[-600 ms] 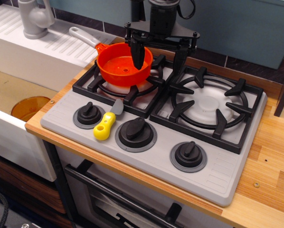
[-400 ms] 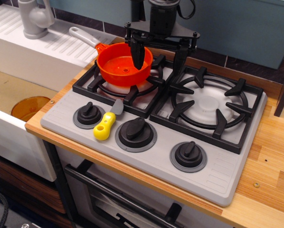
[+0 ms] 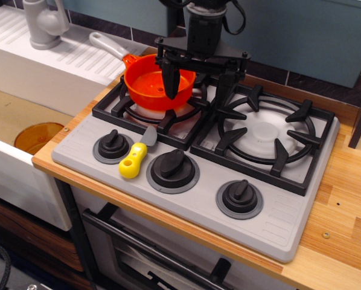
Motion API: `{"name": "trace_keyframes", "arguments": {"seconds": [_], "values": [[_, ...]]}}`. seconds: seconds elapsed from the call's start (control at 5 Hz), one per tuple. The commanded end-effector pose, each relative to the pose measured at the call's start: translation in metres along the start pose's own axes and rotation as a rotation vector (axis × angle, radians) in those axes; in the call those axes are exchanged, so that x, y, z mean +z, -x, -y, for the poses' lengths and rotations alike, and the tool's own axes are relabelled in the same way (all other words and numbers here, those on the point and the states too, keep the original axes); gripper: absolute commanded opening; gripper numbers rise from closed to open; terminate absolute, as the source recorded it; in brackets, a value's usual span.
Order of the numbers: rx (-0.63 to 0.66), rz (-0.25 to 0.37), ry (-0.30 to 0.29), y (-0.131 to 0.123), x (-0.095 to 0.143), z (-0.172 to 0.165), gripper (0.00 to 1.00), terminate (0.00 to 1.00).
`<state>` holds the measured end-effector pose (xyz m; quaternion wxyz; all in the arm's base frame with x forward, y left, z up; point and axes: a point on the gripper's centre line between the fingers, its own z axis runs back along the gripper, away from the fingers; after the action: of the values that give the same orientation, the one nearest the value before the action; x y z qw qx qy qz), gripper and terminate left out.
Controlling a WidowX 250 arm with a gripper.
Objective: End effector transition from pot or pan to object
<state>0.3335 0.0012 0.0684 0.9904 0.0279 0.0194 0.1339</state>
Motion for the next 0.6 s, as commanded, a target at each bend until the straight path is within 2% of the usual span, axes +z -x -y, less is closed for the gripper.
{"name": "trace_keyframes", "arguments": {"seconds": [0.0,0.2,0.4], "values": [[0.044,0.082,-0.021,0.009,0.053,-0.003,1.00,0.00],[0.052,0.097,-0.019,0.011,0.049,-0.002,1.00,0.00],[0.013,0.116,-0.013,0.023,0.040,-0.020,1.00,0.00]]}}
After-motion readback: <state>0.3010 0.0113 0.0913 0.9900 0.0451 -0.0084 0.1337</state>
